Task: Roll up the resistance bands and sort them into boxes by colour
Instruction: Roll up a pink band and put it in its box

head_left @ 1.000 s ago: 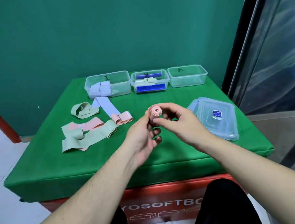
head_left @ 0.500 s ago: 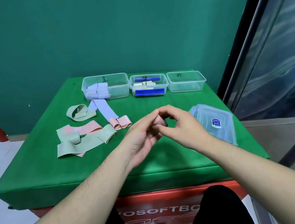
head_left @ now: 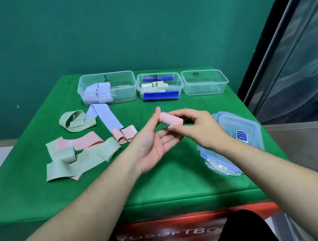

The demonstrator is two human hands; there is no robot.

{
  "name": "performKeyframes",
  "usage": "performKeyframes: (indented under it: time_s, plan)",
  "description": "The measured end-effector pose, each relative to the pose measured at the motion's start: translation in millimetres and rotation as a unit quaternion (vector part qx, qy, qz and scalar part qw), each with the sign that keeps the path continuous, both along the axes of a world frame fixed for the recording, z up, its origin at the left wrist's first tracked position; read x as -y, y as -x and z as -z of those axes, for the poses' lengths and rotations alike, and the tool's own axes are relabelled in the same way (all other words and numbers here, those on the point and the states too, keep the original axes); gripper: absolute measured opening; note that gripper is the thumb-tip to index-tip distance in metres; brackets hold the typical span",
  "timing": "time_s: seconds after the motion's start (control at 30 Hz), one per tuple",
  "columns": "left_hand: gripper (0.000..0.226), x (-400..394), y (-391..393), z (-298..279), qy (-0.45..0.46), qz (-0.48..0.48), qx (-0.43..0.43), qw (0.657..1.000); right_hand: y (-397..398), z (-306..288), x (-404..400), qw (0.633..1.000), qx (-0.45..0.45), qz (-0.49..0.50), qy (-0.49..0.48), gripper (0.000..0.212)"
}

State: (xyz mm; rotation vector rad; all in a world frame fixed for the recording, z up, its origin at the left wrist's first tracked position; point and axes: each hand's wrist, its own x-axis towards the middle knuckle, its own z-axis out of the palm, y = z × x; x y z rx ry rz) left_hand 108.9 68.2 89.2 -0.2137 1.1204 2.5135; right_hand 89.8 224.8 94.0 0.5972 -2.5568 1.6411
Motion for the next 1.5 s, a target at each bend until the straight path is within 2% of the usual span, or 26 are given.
performKeyframes:
  time_s: [0.1,0.23,0.3,0.37,0.5,0.6,0.67,0.7,0.77,0.83,0.9,0.93,1.03,1.1,1.17,1.27,1.33,1.4,1.5]
  plan:
    - [0.036,-2,26,6,0.065,-0.019,-0.009,0.998,27,5,-6,0.999,-0.002,0.019,-0.025,0.032]
    - [0.024,-1,67,13,0.179,-0.04,-0.077,0.98,65,10,-15,0.999,-0.003,0.011,-0.037,0.029]
    - [0.02,-3,87,14,0.179,-0.052,-0.073,0.98,82,13,-18,1.0,0.019,0.011,-0.003,0.03]
    - [0.016,-8,109,16,0.141,-0.061,-0.051,0.987,102,16,-22,0.997,0.047,0.03,0.057,0.031]
    - [0.021,-25,151,24,0.108,-0.073,-0.033,0.991,138,23,-36,0.988,0.103,0.05,0.106,0.025]
    - [0.021,-40,183,28,0.127,-0.049,-0.032,0.99,168,26,-53,0.986,0.125,0.068,0.087,0.025]
    - [0.023,-50,205,30,0.19,-0.039,-0.043,0.98,193,26,-66,0.983,0.134,0.101,0.078,0.028]
    - [0.021,-55,216,31,0.255,-0.039,-0.065,0.964,207,26,-73,0.98,0.138,0.12,0.074,0.03]
    - [0.015,-63,238,34,0.409,-0.04,-0.146,0.9,236,25,-88,0.976,0.139,0.158,0.059,0.03]
    - [0.013,-67,258,38,0.533,-0.026,-0.247,0.809,264,22,-102,0.969,0.137,0.202,0.042,0.028]
    - [0.017,-72,277,42,0.642,-0.018,-0.333,0.691,292,18,-115,0.962,0.143,0.23,0.033,0.027]
    - [0.019,-74,287,43,0.679,-0.024,-0.359,0.64,304,17,-120,0.96,0.15,0.235,0.034,0.026]
    - [0.024,-79,312,42,0.745,-0.045,-0.399,0.532,338,16,-130,0.955,0.184,0.235,0.0,0.011]
    - [0.027,-84,326,44,0.776,-0.043,-0.431,0.458,354,17,-130,0.944,0.226,0.234,-0.054,0.016]
    - [0.029,-88,335,48,0.784,-0.031,-0.456,0.42,368,21,-125,0.933,0.257,0.236,-0.083,0.031]
    - [0.032,-94,342,55,0.794,-0.016,-0.48,0.373,386,29,-111,0.919,0.306,0.207,-0.138,0.007]
    - [0.032,-97,345,59,0.8,-0.013,-0.492,0.342,400,39,-106,0.909,0.324,0.203,-0.168,0.007]
    - [0.029,-97,346,61,0.799,-0.014,-0.506,0.327,412,47,-104,0.903,0.343,0.199,-0.169,0.014]
    - [0.028,-98,348,60,0.8,-0.013,-0.507,0.321,423,57,-103,0.891,0.364,0.197,-0.187,0.018]
